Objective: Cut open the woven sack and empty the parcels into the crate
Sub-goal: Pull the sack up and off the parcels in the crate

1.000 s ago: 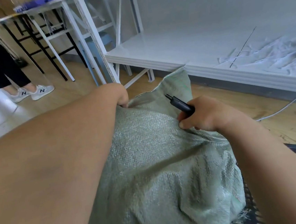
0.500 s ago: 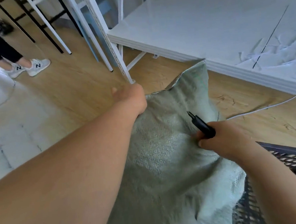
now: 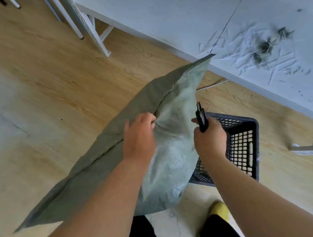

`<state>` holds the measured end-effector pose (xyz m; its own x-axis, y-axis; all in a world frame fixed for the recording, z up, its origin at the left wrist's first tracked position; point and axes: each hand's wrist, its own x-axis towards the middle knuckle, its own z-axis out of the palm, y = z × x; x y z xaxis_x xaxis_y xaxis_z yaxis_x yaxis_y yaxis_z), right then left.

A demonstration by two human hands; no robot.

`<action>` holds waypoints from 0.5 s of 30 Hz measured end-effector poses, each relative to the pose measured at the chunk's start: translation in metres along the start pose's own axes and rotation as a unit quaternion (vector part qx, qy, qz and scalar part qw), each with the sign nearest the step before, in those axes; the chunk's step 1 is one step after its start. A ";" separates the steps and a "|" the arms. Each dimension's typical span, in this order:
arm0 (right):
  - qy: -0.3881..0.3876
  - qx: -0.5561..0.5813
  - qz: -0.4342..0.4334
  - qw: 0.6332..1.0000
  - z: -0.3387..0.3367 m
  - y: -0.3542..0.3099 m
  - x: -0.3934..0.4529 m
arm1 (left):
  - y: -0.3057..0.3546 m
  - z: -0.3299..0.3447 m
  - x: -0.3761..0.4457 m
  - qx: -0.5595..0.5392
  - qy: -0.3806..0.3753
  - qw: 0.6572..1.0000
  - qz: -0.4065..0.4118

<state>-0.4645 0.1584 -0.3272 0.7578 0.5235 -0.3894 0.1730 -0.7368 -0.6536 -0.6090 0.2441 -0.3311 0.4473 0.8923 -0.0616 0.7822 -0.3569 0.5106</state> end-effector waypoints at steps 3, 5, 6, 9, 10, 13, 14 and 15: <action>-0.059 -0.030 -0.204 0.977 -0.019 -0.033 -0.012 | 0.016 0.003 -0.044 0.020 -0.027 0.999 0.018; -0.160 -0.167 -0.275 0.933 -0.018 -0.044 -0.014 | 0.022 0.001 -0.061 0.032 -0.034 0.998 0.034; -0.193 -0.249 -0.279 0.907 -0.016 -0.045 -0.014 | 0.023 0.000 -0.066 0.034 -0.040 0.998 0.035; -0.205 -0.368 -0.255 0.870 -0.012 -0.041 -0.015 | 0.025 -0.006 -0.075 0.021 -0.056 0.997 0.042; -0.192 -0.372 -0.251 0.873 -0.011 -0.041 -0.015 | 0.024 -0.007 -0.079 0.004 -0.053 0.998 0.044; -0.160 -0.342 -0.195 0.905 -0.015 -0.042 -0.017 | 0.008 -0.012 -0.104 0.021 -0.026 0.999 -0.015; -0.151 -0.324 -0.167 0.919 -0.018 -0.041 -0.016 | -0.002 -0.015 -0.116 0.070 -0.033 0.995 -0.068; -0.143 -0.308 -0.141 0.930 -0.022 -0.038 -0.016 | -0.012 -0.020 -0.128 0.124 -0.054 0.982 -0.134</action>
<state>-0.4695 0.1688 -0.2819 0.4458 0.7599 -0.4731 0.7337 -0.6130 -0.2932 -0.6843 0.1395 -0.3123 0.2436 0.9335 -0.2632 0.9538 -0.1813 0.2397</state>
